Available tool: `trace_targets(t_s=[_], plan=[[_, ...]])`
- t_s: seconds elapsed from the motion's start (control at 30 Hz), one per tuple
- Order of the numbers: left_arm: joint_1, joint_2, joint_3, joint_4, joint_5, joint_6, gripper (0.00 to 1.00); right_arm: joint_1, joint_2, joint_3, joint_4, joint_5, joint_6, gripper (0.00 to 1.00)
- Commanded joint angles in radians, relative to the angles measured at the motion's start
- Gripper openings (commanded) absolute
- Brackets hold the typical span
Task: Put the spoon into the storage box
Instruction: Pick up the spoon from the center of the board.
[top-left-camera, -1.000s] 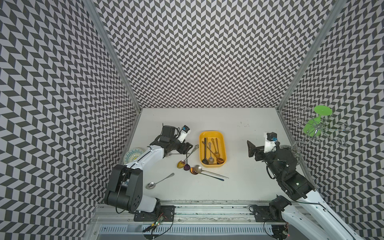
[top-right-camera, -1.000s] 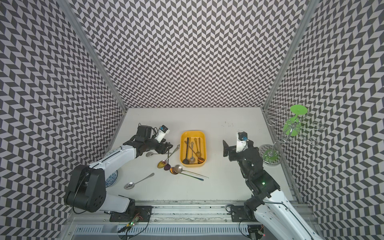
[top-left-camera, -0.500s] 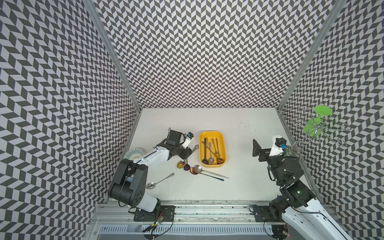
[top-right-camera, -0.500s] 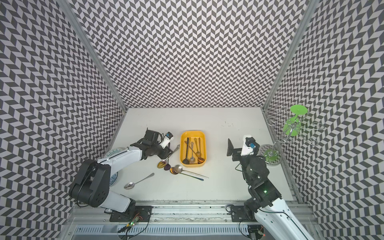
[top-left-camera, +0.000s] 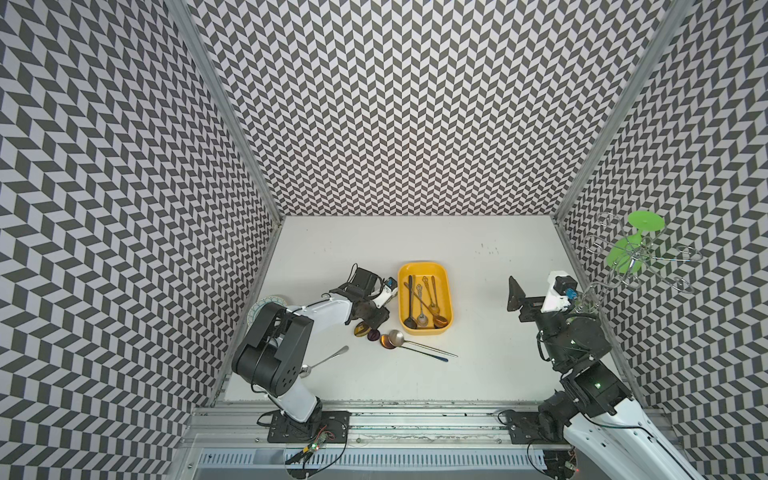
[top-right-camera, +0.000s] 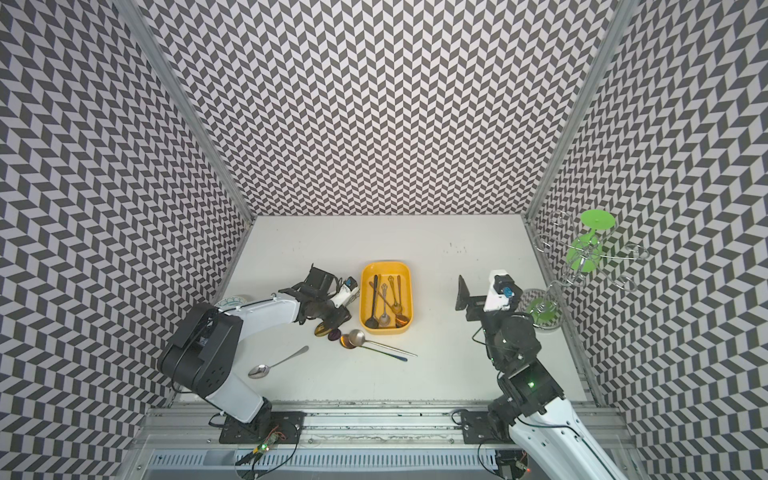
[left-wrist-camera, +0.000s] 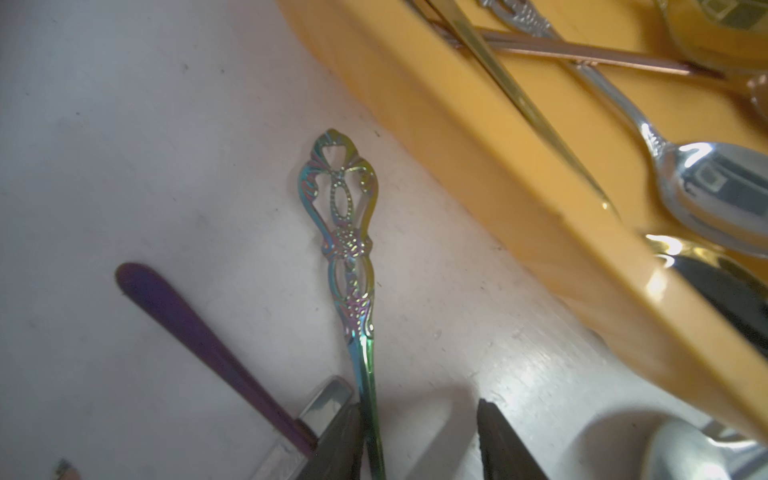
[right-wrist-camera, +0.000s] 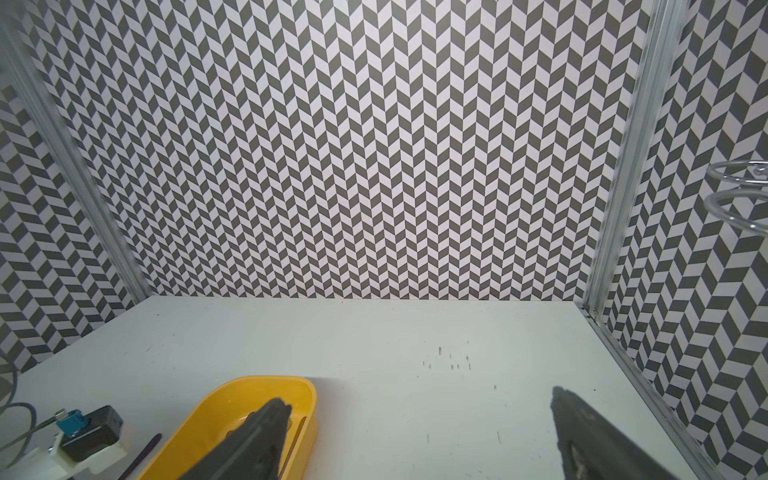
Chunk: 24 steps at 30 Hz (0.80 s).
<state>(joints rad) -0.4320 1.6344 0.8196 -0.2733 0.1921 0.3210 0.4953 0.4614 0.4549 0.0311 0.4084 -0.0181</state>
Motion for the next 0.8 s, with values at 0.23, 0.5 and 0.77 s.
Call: trace_targets(t_s=[0.23,0.5,0.77], plan=[[-0.005,0.054,0.038,-0.007,-0.02,-0.026,0.31,0.003,-0.022,-0.009,0.054,0.008,-0.005,1.0],[-0.003,0.058,0.036,-0.005,-0.019,-0.034,0.05,0.004,-0.024,-0.009,0.051,0.009,-0.007,1.0],[0.01,0.028,0.048,-0.019,-0.006,-0.041,0.0,0.004,-0.019,-0.009,0.047,0.016,-0.009,1.0]])
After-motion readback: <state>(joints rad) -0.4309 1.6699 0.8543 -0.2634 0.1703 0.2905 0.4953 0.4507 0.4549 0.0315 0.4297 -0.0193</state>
